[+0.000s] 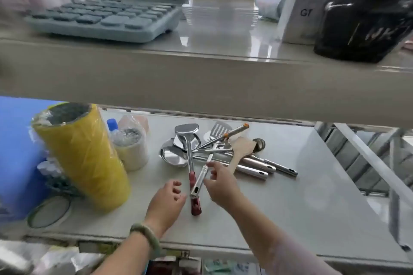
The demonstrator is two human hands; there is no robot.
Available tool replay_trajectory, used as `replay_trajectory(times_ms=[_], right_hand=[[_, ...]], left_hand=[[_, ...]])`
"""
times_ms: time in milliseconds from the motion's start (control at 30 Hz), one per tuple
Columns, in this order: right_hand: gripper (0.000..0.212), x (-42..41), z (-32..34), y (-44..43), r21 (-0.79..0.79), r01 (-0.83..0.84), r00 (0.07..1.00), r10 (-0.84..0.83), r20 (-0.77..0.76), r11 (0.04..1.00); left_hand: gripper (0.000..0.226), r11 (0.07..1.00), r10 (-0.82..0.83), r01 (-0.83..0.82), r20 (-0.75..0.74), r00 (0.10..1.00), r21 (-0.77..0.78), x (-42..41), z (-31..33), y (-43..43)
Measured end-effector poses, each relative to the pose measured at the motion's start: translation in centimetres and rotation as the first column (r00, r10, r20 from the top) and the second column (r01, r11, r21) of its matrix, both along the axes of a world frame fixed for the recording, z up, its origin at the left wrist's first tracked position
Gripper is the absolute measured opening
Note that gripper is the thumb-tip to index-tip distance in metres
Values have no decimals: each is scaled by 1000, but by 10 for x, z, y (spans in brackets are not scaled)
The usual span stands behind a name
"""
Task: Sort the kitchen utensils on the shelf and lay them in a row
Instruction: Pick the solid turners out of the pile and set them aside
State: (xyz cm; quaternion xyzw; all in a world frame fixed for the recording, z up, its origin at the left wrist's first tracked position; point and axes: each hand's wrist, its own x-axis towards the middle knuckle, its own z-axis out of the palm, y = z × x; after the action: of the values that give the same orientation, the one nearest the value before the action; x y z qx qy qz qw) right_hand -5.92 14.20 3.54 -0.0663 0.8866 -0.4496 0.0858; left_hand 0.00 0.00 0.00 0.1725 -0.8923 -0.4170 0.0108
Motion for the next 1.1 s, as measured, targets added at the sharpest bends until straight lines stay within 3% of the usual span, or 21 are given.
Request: replay_trajectory(times_ms=[100, 233, 467, 667, 800, 933, 1100], right_hand=[[45, -6, -5, -17, 128, 35, 999, -37, 16, 991], [42, -11, -11, -23, 135, 44, 994, -56, 91, 990], [37, -16, -18, -5, 263, -17, 995, -10, 98, 965], [25, -13, -13, 33, 419, 19, 999, 0, -45, 908], [20, -17, -11, 57, 426, 85, 988, -23, -150, 901], [22, -30, -11, 82, 520, 114, 975, 4, -221, 846], [25, -53, -16, 105, 612, 210, 965, -61, -256, 763]], left_hand=[[42, 997, 31, -35, 55, 998, 66, -16, -1, 7], [49, 993, 76, -82, 76, 994, 83, -27, 2, 16], [61, 994, 107, -108, 120, 987, 4, -41, 7, 29], [28, 983, 167, -150, 185, 968, -106, -41, 11, 37], [29, 974, 222, -212, 131, 966, -80, -34, 4, 27], [14, 972, 232, -234, 52, 971, 34, -19, -2, 17], [18, 855, 306, -297, 49, 951, 425, -11, -5, 9]])
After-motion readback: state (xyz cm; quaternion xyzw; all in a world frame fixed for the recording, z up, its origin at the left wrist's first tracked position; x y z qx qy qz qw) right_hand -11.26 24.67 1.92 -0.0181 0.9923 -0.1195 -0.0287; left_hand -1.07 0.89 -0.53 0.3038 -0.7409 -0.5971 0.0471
